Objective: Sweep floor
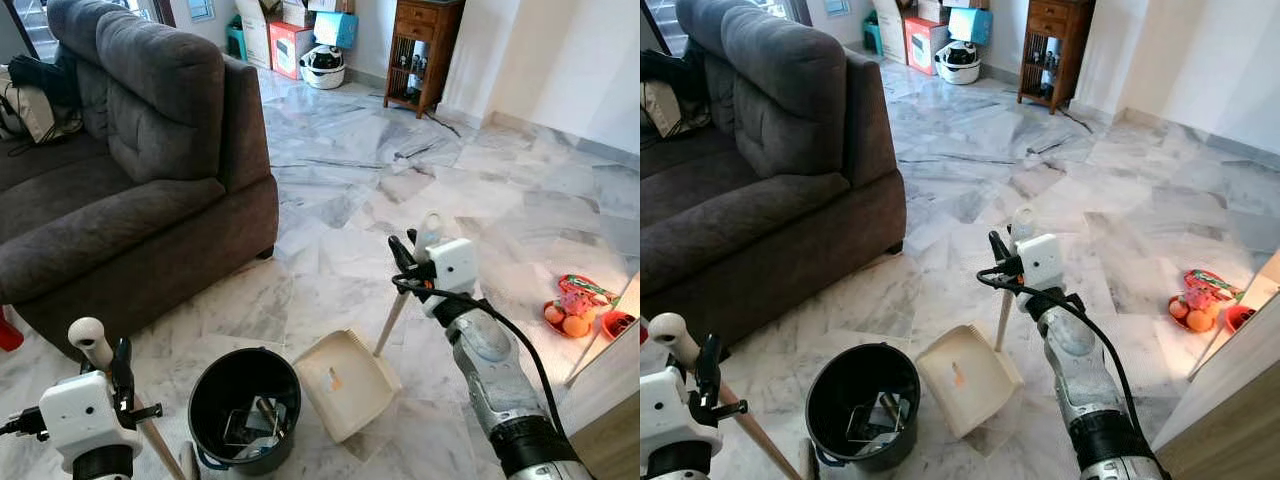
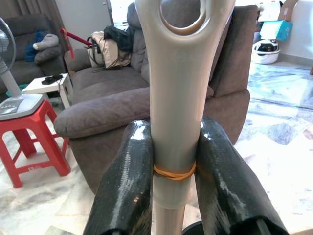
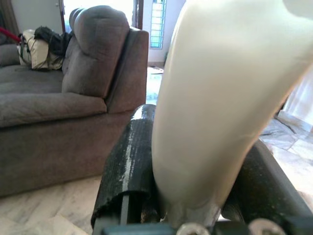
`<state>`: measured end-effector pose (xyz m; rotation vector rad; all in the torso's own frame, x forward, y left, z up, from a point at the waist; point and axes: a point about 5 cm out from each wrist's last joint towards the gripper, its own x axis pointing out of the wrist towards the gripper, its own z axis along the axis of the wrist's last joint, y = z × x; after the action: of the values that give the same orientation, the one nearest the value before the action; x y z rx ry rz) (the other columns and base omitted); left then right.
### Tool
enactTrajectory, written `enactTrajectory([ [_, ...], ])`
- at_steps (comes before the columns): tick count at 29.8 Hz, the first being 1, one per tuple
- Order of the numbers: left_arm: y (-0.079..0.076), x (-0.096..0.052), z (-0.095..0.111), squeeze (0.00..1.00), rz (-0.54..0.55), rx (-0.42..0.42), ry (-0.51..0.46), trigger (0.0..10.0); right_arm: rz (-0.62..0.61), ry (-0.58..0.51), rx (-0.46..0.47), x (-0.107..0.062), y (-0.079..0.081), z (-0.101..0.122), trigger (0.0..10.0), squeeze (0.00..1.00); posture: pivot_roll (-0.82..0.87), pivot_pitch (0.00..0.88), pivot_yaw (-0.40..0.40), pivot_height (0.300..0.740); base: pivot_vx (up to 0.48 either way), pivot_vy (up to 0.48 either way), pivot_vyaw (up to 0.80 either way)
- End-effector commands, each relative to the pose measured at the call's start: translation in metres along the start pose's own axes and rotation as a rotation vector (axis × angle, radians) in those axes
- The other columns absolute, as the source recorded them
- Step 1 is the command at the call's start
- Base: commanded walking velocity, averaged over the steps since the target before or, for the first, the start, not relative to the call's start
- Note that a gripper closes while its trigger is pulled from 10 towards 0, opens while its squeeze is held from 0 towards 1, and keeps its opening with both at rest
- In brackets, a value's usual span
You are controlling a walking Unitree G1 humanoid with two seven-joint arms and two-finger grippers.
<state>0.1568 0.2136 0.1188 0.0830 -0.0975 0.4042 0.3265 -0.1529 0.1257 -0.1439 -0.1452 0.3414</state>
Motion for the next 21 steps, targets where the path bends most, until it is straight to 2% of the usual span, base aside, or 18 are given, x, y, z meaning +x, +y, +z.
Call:
enactTrajectory([
  [1, 0.0, 0.0, 0.011, 0.0, 0.0, 0.011, -0.065, 10.0, 0.004, -0.054, 0.014, 0.003, 0.002, 0.012, 10.0, 0.0, 0.01, 0.042, 0.05, 0.74, 0.0, 0.0, 0.0],
  [9, -0.003, 0.001, 0.011, 0.0, -0.003, 0.009, -0.069, 10.0, 0.021, -0.07, 0.041, 0.011, 0.014, 0.019, 10.0, 0.0, 0.01, 0.043, 0.046, 0.74, 0.0, 0.0, 0.0],
  [21, -0.006, 0.003, 0.011, 0.0, -0.017, 0.004, -0.074, 10.0, 0.036, -0.087, 0.05, 0.015, 0.02, 0.023, 10.0, 0.0, 0.0, 0.039, 0.048, 0.74, 0.0, 0.0, 0.0],
])
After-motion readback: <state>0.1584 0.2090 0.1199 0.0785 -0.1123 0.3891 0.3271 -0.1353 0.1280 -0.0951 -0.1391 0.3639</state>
